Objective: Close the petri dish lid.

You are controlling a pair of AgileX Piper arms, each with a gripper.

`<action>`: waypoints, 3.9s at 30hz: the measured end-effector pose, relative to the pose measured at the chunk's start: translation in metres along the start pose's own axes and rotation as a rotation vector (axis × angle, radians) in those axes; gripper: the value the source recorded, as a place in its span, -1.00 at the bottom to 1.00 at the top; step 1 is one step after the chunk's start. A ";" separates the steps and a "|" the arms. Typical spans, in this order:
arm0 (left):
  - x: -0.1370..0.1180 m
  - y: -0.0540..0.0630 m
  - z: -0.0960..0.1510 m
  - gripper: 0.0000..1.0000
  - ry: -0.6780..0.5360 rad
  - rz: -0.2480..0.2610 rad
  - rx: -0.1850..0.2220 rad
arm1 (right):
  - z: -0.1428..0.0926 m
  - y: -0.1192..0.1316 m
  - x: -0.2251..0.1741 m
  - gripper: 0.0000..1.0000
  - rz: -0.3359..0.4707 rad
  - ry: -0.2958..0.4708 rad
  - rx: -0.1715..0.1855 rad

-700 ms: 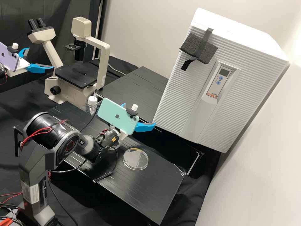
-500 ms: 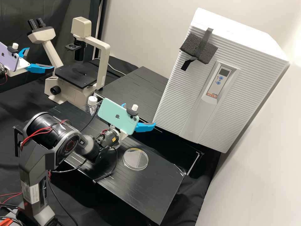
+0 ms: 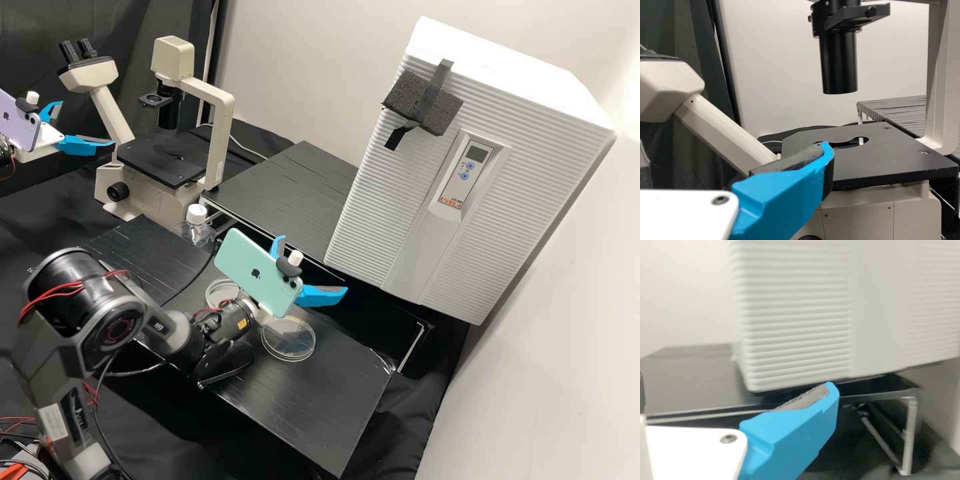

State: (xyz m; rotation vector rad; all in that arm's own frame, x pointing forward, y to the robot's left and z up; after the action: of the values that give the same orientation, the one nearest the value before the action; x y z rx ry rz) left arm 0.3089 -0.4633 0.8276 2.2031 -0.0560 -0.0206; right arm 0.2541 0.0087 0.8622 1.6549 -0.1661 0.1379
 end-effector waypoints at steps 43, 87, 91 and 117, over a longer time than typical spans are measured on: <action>0.000 0.000 0.000 1.00 0.000 0.000 0.000 | 0.053 0.012 -0.090 1.00 -0.033 -0.119 -0.020; 0.000 0.000 0.000 1.00 0.000 0.000 0.000 | 0.066 0.014 -0.089 1.00 0.006 -0.180 -0.170; 0.000 0.000 0.000 1.00 0.000 0.000 0.000 | 0.066 0.014 -0.089 -1.00 0.008 -0.182 -0.171; 0.000 0.000 0.000 1.00 0.000 0.000 0.000 | 0.067 0.014 -0.089 -1.00 0.000 -0.183 -0.168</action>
State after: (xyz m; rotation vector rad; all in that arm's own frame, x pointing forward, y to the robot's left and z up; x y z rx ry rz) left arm 0.3089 -0.4633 0.8276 2.2031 -0.0560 -0.0206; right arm 0.1634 -0.0572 0.8527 1.4985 -0.3083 -0.0274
